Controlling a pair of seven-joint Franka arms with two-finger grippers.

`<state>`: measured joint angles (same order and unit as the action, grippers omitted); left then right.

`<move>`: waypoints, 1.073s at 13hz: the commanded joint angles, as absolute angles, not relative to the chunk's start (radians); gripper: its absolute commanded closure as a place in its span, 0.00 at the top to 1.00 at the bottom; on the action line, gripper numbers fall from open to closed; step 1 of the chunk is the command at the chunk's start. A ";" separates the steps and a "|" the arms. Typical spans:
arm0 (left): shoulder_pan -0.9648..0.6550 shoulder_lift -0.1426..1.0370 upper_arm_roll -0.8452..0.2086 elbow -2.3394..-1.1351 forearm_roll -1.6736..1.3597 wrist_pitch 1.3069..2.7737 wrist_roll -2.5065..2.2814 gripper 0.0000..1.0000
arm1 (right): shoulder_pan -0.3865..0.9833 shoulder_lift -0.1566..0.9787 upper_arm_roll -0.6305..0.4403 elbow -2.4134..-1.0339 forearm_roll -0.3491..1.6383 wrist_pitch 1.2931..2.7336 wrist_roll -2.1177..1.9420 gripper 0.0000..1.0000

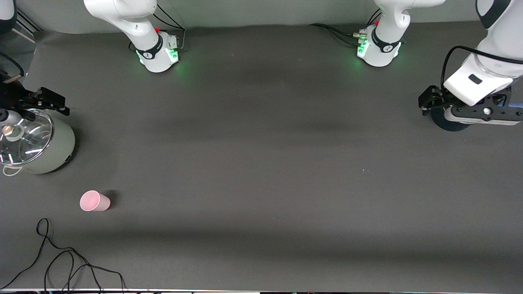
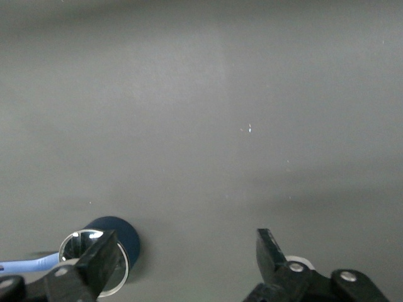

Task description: Transfer pink cup from left to right arm

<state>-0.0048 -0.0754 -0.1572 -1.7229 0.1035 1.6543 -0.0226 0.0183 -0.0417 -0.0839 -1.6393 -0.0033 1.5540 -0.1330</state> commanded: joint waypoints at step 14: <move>0.008 -0.107 -0.184 -1.779 0.081 1.609 -0.034 1.00 | 0.018 -0.003 -0.080 -1.552 -0.014 1.546 0.049 1.00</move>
<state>0.0066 -0.0828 -0.1859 -1.7728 0.0901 1.6391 -0.0227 0.0184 -0.0178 -0.0796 -1.5782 -0.0033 1.5539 0.0262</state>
